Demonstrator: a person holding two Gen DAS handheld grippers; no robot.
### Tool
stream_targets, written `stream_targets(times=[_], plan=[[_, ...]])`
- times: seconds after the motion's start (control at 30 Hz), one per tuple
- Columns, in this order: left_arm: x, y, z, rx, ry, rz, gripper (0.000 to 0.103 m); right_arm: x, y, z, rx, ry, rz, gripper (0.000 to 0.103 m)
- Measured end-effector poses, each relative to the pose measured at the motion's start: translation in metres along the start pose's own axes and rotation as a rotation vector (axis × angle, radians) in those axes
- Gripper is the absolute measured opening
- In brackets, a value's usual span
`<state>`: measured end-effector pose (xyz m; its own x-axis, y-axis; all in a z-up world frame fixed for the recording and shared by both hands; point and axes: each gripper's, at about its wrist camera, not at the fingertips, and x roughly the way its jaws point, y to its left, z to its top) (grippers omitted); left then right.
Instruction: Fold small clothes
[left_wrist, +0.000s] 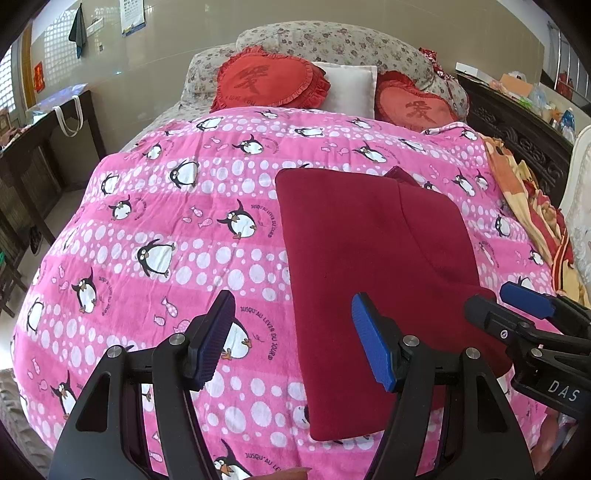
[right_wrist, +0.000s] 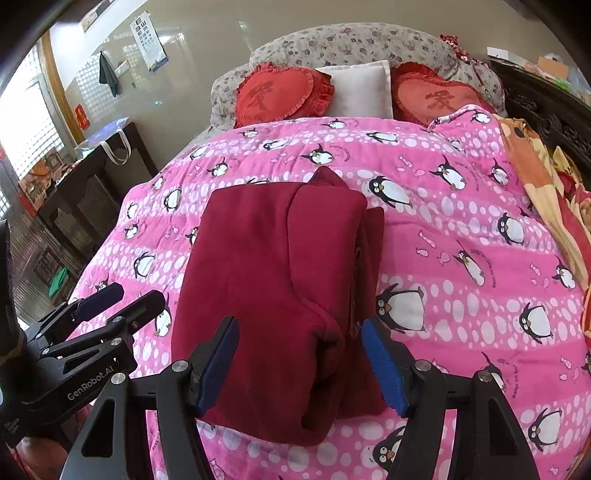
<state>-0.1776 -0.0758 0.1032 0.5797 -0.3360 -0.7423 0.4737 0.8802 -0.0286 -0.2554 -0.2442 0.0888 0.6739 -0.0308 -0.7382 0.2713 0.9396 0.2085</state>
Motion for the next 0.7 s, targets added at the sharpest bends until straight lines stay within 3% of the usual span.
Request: stream_targets(times=[0.7], plan=[[0.0031, -0.0006, -0.0019, 0.004, 0.007, 0.002, 0.066, 0.0067, -0.0012, -0.0022, 0.007, 0.018, 0.013, 0.067]])
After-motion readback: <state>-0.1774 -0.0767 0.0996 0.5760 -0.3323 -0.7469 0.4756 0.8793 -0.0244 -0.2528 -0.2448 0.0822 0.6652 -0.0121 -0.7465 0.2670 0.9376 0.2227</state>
